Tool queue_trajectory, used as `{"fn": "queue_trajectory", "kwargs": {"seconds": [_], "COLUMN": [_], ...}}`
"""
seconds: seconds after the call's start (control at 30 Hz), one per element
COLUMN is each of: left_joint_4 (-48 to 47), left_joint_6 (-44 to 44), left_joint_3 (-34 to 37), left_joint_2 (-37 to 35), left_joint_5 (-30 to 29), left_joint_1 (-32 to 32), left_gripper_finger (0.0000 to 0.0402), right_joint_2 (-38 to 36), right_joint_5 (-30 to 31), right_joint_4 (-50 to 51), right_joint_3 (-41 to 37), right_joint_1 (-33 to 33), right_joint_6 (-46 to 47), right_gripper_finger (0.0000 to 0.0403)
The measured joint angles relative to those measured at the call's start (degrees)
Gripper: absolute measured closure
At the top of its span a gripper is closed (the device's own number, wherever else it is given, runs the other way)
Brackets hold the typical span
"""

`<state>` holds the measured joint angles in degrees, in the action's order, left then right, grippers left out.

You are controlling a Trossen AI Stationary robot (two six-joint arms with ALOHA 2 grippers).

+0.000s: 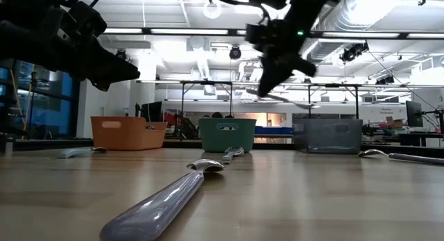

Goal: Sort silverware by color (type)
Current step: Put the blue patterned spoon into the green bin

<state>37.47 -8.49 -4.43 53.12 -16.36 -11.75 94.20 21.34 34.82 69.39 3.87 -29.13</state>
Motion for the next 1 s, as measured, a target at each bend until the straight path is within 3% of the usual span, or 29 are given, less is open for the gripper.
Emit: {"fn": "queue_trajectory", "kwargs": {"seconds": [0.7,1.0], "left_joint_4": [-0.06,-0.06], "left_joint_6": [0.2,0.18], "left_joint_3": [0.0,0.0], "left_joint_2": [0.0,0.0], "left_joint_5": [-0.55,-0.59], "left_joint_1": [0.0,0.0], "left_gripper_finger": [0.0326,0.0326], "right_joint_2": [22.48,26.12], "right_joint_5": [-4.08,-12.24], "right_joint_4": [0.05,-5.17], "right_joint_3": [23.02,25.46], "right_joint_1": [13.16,15.05], "right_joint_6": [-32.96,-40.3], "right_gripper_finger": [0.0398,0.0399]}}
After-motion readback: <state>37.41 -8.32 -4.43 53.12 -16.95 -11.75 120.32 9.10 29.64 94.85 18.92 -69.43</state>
